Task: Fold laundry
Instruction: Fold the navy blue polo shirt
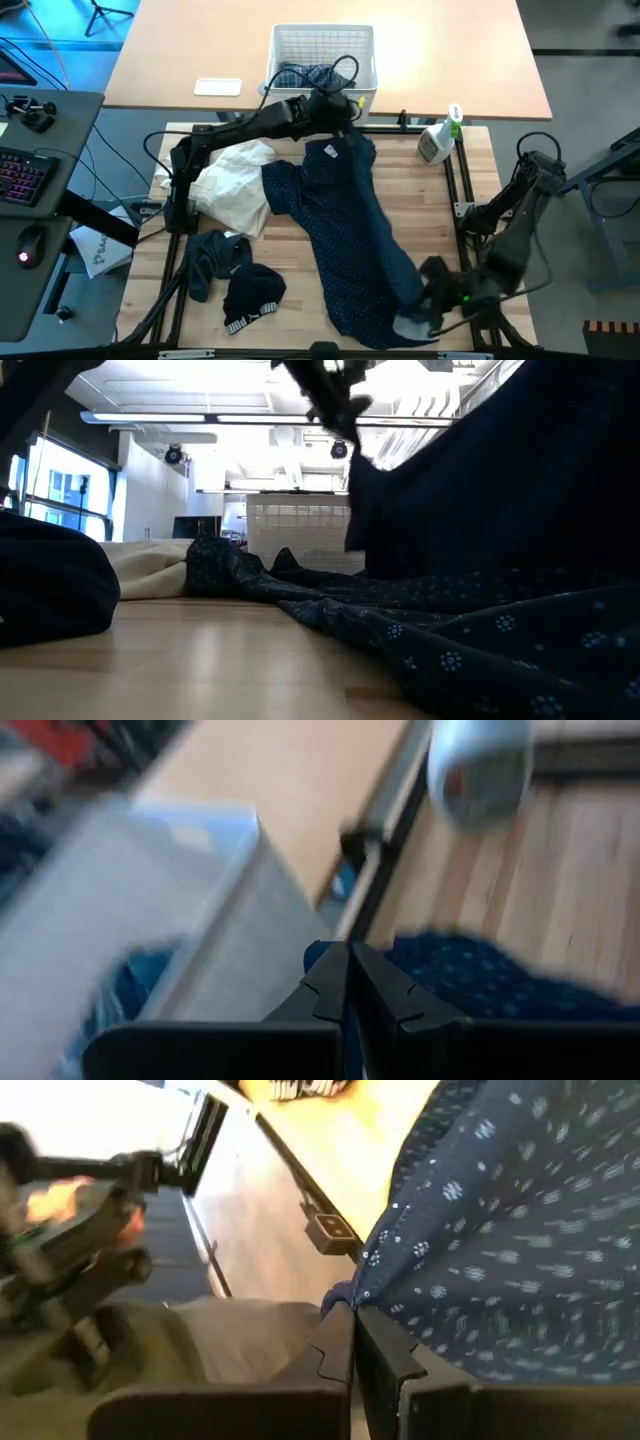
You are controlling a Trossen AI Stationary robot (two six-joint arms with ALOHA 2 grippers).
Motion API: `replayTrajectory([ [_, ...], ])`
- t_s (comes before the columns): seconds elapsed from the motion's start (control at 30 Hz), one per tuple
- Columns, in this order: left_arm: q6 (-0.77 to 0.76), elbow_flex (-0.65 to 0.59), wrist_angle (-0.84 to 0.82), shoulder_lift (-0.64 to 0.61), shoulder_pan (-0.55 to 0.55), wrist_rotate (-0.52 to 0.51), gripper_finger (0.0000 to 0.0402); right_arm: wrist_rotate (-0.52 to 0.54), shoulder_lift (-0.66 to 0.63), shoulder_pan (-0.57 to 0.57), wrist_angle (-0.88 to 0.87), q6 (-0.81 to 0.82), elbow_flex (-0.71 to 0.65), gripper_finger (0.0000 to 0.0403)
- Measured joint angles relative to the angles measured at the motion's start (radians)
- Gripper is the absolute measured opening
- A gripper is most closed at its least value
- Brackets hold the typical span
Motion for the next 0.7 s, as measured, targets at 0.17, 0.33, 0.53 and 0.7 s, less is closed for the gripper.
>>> replayTrajectory([
  [0.17,-0.043,-0.151,0.065,0.011,0.016,0.048,0.0,-0.162,0.11,-0.065,0.012,-0.067,-0.001,0.0],
  [0.33,-0.07,-0.267,0.144,0.009,0.016,0.102,0.0,-0.206,0.184,-0.082,0.051,-0.072,-0.001,0.0],
  [0.53,-0.07,-0.33,0.153,0.008,0.016,0.098,0.0,-0.267,0.263,-0.083,0.138,-0.075,-0.001,0.0],
  [0.7,-0.07,-0.352,0.144,0.009,0.017,0.079,0.0,-0.35,0.363,-0.082,0.269,-0.109,-0.001,0.0],
])
